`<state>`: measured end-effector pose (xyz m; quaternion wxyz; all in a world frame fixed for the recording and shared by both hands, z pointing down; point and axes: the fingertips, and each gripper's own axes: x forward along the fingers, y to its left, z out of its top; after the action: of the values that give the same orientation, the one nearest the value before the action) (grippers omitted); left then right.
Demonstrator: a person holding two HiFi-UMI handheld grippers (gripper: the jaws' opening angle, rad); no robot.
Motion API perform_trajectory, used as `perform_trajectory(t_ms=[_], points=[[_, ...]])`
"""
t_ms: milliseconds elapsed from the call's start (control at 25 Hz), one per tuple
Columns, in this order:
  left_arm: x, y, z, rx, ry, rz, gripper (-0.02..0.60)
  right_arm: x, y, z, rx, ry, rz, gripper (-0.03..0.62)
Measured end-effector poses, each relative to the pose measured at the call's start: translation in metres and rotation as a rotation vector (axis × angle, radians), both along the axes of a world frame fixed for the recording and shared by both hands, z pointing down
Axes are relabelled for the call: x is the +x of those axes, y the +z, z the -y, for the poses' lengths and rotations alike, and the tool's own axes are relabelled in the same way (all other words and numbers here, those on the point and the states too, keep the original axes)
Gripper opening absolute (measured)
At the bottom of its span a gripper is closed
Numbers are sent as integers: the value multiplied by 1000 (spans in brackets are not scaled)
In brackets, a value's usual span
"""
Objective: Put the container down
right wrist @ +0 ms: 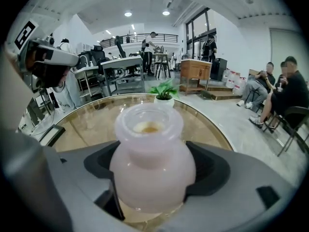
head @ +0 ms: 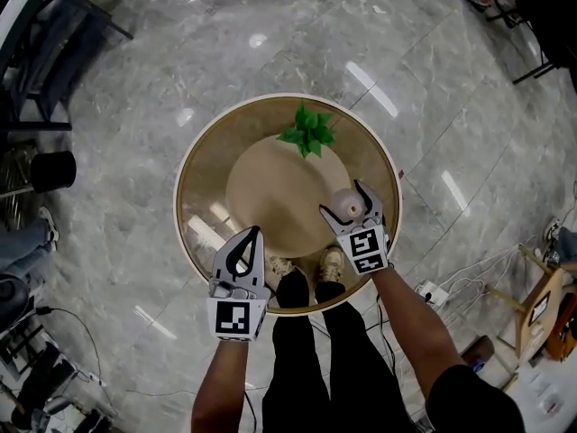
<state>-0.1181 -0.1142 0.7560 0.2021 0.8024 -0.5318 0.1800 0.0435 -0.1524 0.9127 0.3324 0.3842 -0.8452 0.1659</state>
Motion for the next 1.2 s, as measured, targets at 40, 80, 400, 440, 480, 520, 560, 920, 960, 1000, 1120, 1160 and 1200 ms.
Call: perform_trajectory(t_ms=[40, 80, 400, 440, 480, 520, 560, 920, 960, 1000, 1120, 1160, 1200], points=[[-1, 1, 0, 3, -1, 3, -8, -1, 2, 0, -4, -2, -5, 410], [-3, 2, 0, 8, -2, 8, -8, -1, 5, 0, -8, -4, -9, 410], [-3, 1, -3, -9, -16, -8, -8, 3, 15, -3, -39, 15, -58, 410], [-5, 0, -3, -10, -21, -7, -8, 2, 15, -3, -34, 13, -54, 411], [-8, 0, -4, -6, -28, -2, -8, 1, 16, -2, -28, 11, -47, 411], [-11, 1, -6, -2, -37, 6, -8, 1, 16, -2, -23, 10, -40, 411], [-15, 2, -9, -3, -47, 11, -8, 1, 17, -2, -21, 11, -34, 411], [-23, 8, -35, -68, -75, 24, -8, 1, 20, -5, -37, 14, -21, 411], [-23, 8, -36, -57, -80, 18, -8, 2, 21, -7, -46, 14, -23, 411], [-23, 6, -36, -48, -84, 15, -8, 3, 21, -9, -57, 14, -28, 413], [-22, -4, -33, -32, -90, 8, -8, 4, 8, -17, -61, 11, -24, 413], [-20, -11, -32, -26, -89, 6, -8, 5, -2, -20, -53, 14, -22, 416], [-18, -19, -31, -18, -87, 4, -8, 8, -14, -22, -41, 19, -24, 416]])
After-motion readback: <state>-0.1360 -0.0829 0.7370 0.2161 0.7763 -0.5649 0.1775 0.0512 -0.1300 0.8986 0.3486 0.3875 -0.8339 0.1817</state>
